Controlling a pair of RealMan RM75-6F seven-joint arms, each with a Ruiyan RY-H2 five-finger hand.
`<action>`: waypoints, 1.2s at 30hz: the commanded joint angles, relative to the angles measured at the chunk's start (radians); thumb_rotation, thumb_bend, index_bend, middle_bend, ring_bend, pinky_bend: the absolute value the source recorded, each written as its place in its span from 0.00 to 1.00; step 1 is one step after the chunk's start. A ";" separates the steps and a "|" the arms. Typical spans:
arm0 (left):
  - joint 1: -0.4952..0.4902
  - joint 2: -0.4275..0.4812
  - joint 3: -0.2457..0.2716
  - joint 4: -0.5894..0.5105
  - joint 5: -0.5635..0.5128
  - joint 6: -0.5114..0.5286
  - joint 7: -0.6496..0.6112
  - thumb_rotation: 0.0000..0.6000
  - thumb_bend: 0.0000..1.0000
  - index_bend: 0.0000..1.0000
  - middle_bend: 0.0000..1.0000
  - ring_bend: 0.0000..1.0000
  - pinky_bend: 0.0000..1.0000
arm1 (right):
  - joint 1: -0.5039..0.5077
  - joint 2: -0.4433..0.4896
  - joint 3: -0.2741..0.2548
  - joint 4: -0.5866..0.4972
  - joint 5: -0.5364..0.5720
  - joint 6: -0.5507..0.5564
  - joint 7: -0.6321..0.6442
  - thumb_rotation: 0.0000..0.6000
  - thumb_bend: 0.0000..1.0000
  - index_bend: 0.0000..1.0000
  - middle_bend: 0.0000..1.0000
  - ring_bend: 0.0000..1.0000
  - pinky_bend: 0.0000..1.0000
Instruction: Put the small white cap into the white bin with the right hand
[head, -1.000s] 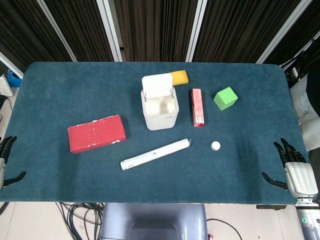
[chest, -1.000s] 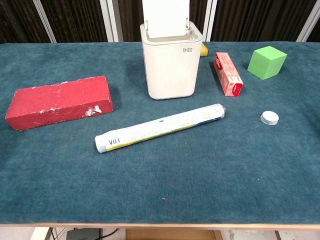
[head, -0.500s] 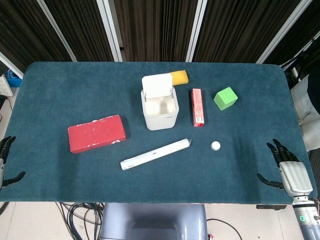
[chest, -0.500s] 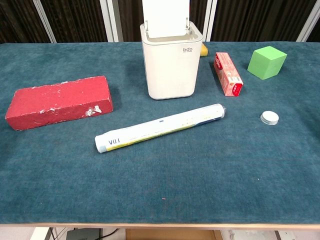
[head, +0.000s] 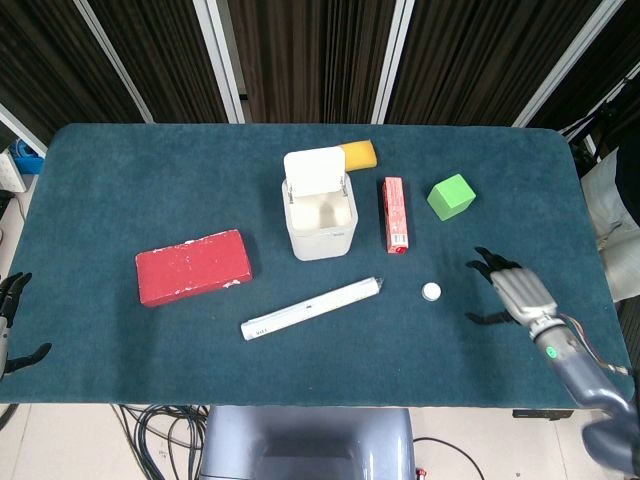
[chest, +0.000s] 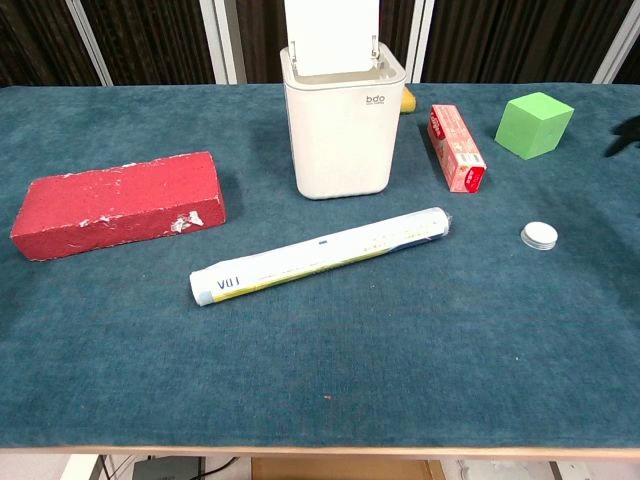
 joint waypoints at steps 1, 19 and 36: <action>-0.001 -0.001 0.000 0.001 -0.001 -0.002 0.002 1.00 0.17 0.12 0.16 0.02 0.05 | 0.099 -0.078 0.031 0.096 0.088 -0.140 -0.027 1.00 0.11 0.20 0.05 0.11 0.24; -0.002 0.002 0.000 -0.001 -0.003 -0.005 0.002 1.00 0.17 0.12 0.16 0.02 0.04 | 0.145 -0.201 -0.005 0.217 0.190 -0.175 -0.108 1.00 0.11 0.33 0.05 0.11 0.24; 0.001 -0.004 -0.003 -0.001 -0.008 0.002 0.018 1.00 0.17 0.12 0.16 0.02 0.04 | 0.132 -0.291 -0.028 0.306 0.136 -0.115 -0.057 1.00 0.11 0.37 0.05 0.11 0.24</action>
